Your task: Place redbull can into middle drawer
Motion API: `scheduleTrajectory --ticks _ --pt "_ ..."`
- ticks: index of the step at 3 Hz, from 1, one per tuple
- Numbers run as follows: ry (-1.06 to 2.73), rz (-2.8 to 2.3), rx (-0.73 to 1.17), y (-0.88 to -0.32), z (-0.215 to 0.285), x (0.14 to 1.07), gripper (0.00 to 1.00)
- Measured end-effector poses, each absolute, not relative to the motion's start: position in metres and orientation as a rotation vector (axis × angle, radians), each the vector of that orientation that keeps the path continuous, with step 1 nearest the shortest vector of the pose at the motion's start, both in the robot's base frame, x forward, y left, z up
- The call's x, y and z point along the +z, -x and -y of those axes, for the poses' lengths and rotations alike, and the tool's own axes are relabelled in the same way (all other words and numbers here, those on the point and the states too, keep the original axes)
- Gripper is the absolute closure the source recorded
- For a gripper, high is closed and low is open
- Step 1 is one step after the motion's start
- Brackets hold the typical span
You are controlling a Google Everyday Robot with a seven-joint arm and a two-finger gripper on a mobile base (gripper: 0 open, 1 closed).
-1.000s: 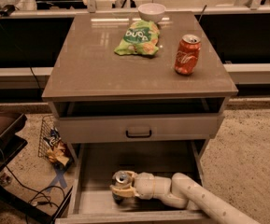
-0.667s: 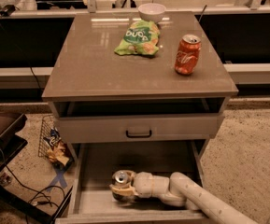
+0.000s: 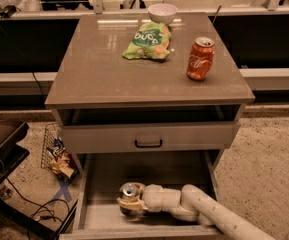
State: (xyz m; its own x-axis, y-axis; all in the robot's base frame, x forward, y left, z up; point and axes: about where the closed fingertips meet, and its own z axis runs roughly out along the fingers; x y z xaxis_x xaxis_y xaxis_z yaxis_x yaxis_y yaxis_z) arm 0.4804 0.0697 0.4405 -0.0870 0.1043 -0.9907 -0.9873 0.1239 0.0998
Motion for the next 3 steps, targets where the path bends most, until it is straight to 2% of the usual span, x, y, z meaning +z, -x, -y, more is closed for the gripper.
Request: scheduleTrajectory --ticks 2,3 --pt "0.998 -1.257 1.232 -0.4792 -0.0733 0.4416 0.13" --pt "0.999 -1.255 1.236 -0.4786 -0.0749 0.4421 0.00"
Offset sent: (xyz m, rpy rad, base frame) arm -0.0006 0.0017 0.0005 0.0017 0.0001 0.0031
